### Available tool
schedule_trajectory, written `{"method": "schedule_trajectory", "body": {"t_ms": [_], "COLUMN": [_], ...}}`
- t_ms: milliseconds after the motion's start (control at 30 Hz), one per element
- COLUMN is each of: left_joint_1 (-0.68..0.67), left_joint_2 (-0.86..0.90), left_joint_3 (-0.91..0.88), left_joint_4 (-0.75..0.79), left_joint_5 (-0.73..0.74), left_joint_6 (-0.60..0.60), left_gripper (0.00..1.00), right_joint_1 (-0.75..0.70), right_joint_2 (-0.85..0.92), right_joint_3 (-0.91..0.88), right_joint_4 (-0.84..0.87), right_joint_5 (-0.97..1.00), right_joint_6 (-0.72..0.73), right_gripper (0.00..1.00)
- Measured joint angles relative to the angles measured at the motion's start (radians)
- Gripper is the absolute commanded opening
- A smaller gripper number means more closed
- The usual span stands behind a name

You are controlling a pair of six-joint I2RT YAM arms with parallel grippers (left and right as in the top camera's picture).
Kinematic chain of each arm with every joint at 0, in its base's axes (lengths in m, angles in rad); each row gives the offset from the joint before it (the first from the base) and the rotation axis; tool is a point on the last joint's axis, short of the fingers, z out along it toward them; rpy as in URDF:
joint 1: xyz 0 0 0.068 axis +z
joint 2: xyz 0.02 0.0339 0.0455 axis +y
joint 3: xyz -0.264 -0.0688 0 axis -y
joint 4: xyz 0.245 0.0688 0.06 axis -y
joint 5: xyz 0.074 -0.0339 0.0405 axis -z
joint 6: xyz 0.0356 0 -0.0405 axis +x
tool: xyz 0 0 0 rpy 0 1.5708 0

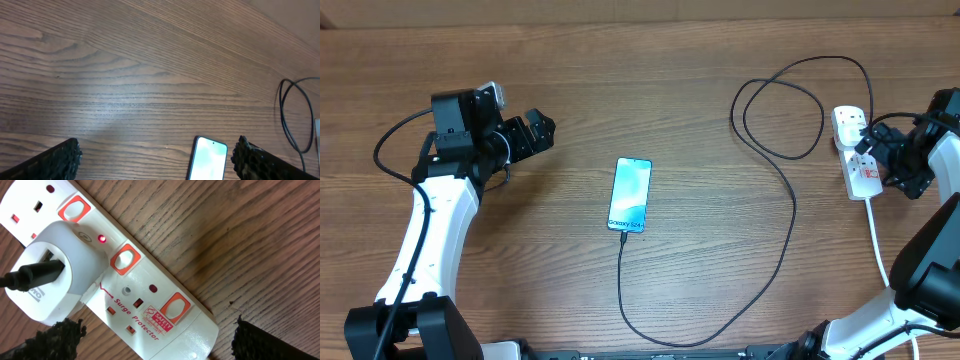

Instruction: Plug charger to phone and switch on socket

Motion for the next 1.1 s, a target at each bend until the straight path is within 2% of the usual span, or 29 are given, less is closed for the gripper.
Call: {"method": "schedule_trajectory", "body": {"t_ms": [1100], "left_joint_1": [0.000], "left_joint_2": [-0.021], "left_joint_3": [0.000], "left_joint_4": [0.000], "left_joint_5": [0.000], "left_joint_6": [0.000], "left_gripper": [1.00], "right_joint_1": [0.000], "right_joint_2": [0.000], "right_joint_3": [0.000], "right_joint_4": [0.000], "right_joint_5": [0.000], "right_joint_6": [0.000], "right_gripper": [1.00]}}
